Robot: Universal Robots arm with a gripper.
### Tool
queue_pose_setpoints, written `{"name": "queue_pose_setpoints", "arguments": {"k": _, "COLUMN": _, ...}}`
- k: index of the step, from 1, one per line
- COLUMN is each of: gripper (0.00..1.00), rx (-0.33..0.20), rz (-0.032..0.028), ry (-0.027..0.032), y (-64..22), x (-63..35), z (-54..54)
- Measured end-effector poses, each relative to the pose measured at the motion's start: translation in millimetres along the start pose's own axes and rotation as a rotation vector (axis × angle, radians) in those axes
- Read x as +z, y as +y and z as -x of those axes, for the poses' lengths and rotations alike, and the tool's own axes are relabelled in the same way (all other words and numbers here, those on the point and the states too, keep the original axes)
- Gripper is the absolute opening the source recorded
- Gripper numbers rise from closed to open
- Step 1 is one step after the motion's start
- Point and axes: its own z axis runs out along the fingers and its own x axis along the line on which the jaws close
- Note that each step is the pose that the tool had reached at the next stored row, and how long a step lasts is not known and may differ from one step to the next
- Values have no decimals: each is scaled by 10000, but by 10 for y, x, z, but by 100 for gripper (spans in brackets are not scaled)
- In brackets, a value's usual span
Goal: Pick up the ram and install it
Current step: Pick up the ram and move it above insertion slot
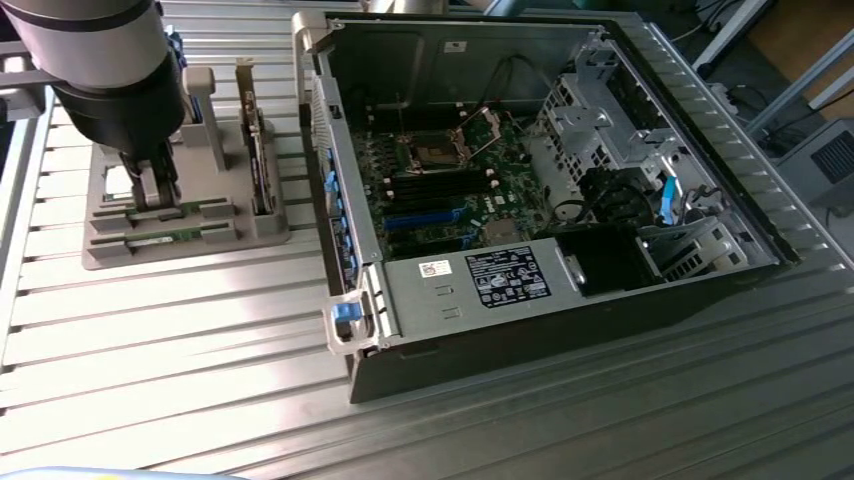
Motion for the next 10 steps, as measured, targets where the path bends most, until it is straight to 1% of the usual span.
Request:
{"name": "queue_pose_setpoints", "arguments": {"k": 6, "gripper": 30, "rx": 0, "rz": 0, "ry": 0, "y": 12, "x": 69, "z": 0}}
{"name": "queue_pose_setpoints", "arguments": {"k": 10, "gripper": 30, "rx": 0, "rz": 0, "ry": 0, "y": 35, "x": 145, "z": 1}}
